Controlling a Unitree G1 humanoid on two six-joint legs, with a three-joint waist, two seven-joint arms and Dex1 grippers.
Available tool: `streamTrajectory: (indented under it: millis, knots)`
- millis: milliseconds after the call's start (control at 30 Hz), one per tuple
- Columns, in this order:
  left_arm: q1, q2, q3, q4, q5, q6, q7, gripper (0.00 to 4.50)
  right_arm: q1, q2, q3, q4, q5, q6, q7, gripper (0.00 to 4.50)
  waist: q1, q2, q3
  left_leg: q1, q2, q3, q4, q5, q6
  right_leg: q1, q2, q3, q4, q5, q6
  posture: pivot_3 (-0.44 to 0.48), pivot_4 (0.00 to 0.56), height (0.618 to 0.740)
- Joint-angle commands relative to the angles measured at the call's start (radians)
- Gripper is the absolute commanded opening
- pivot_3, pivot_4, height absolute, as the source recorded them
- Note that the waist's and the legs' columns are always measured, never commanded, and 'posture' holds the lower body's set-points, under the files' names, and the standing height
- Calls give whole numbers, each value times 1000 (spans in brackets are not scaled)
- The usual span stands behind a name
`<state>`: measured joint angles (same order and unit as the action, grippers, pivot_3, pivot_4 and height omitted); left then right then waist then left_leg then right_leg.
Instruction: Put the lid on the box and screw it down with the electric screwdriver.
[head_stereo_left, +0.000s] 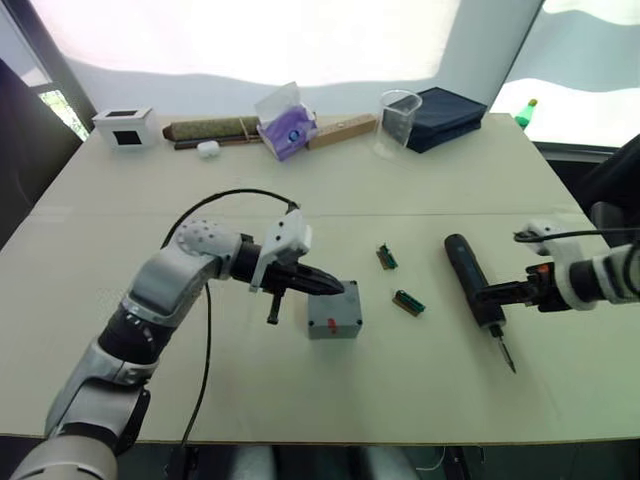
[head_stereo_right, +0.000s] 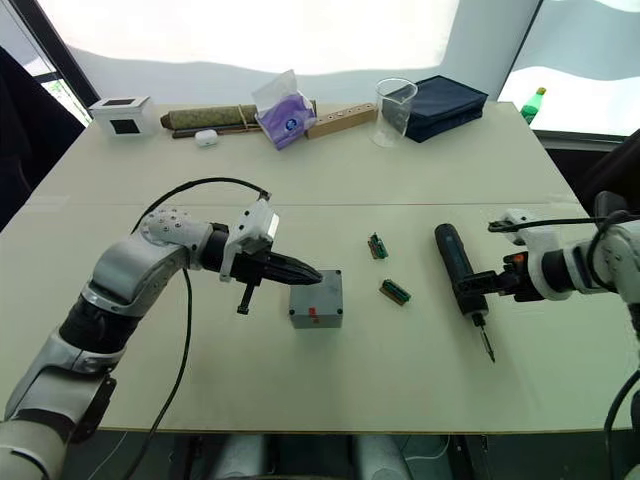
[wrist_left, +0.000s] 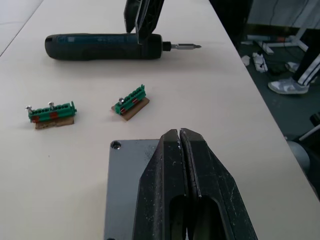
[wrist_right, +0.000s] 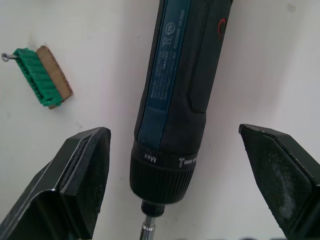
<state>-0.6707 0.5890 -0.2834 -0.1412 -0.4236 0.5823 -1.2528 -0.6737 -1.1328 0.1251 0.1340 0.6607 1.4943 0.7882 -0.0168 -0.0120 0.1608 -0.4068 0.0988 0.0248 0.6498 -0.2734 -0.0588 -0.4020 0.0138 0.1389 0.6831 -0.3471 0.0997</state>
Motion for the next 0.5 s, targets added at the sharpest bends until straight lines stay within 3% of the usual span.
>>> streamTrajectory:
  millis: [33,267,300,333,500]
  knots:
    - [4,6,33,-34,-6,1,25,0,-63,23,105,51,-62,-45,54,4475,1,0,0,0,0,0,0,0,0,0,0,0,0,0,0,0,150,740]
    - [23,-4,29,-46,-9,1,60,0,-131,81,288,148,-163,-108,172,4475,-5,-1,0,0,0,0,2,0,0,0,0,0,0,0,0,0,150,740]
    - [27,-4,30,-51,-10,2,64,0,-136,86,311,155,-172,-110,194,3974,-5,-1,-1,0,0,0,2,0,0,1,0,0,0,0,0,0,150,740]
    - [33,-3,31,-57,-12,4,69,0,-137,85,346,155,-196,-127,213,3820,-5,-1,-1,1,0,0,2,0,0,2,0,0,0,0,0,0,150,740]
    - [58,-3,38,-87,-18,13,95,0,-136,72,461,130,-279,-179,304,2218,-2,-3,-1,2,0,-1,2,0,1,4,0,-1,0,0,0,0,150,740]
